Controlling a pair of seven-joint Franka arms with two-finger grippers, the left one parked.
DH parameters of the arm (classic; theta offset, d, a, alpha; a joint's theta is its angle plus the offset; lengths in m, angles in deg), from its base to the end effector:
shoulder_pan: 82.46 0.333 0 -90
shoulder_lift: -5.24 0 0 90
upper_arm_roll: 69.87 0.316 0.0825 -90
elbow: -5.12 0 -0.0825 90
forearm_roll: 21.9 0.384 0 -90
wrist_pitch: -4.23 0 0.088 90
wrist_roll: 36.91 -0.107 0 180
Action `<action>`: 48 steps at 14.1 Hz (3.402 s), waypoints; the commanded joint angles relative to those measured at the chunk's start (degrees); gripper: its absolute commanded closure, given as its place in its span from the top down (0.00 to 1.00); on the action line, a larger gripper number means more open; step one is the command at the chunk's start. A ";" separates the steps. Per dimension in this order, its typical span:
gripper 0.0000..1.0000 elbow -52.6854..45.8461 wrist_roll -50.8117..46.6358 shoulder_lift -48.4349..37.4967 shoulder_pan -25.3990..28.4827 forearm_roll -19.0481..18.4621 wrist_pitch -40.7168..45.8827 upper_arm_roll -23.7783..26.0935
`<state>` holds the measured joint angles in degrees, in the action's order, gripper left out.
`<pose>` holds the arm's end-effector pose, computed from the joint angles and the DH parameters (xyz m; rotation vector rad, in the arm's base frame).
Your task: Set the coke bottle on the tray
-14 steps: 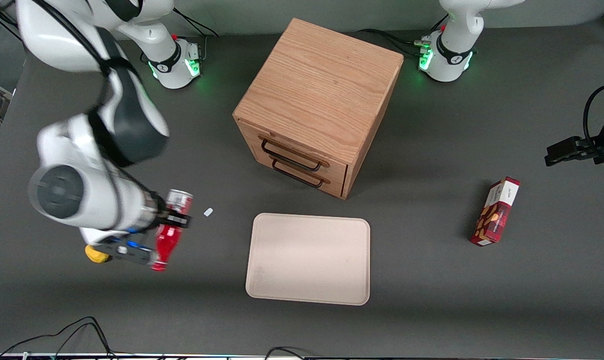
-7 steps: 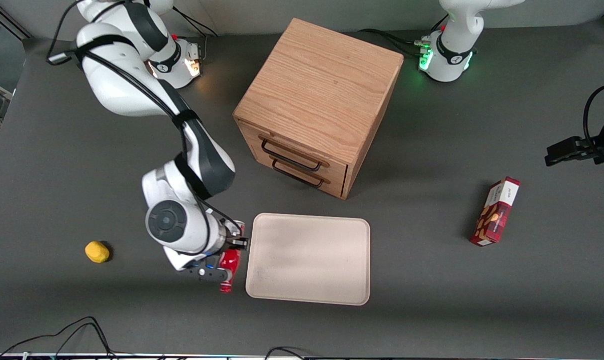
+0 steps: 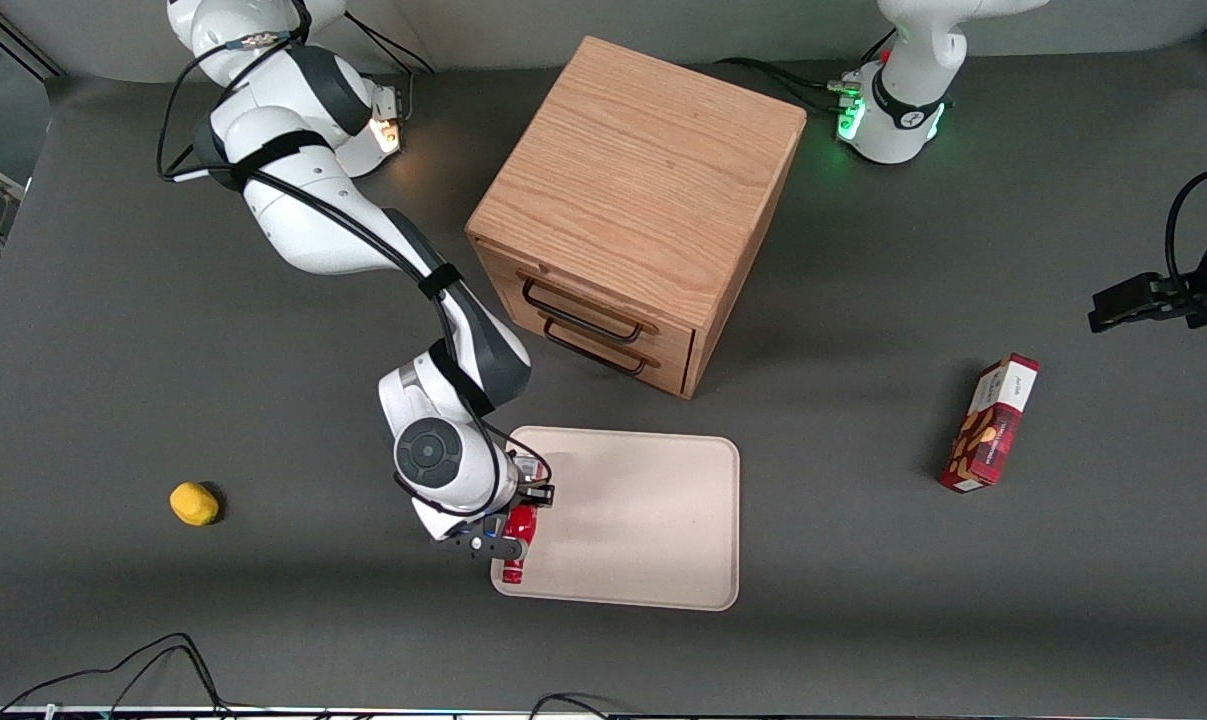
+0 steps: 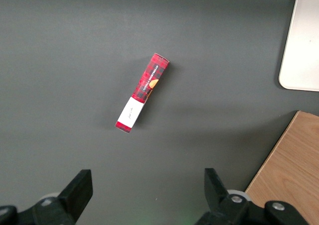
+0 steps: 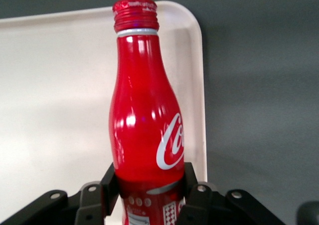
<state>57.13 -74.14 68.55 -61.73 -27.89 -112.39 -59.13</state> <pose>0.7092 0.3556 0.2132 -3.0519 0.2449 0.0146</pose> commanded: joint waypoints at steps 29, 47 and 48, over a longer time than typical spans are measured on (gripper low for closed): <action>1.00 2.54 3.40 -18.28 -7.71 1.68 25.64 2.44; 1.00 39.30 25.99 -59.44 -13.09 9.59 29.70 -14.69; 1.00 39.30 25.99 -59.36 -13.09 9.59 29.70 -14.69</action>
<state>95.27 -49.26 10.37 -76.22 -19.55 -82.91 -72.37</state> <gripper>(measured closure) 0.000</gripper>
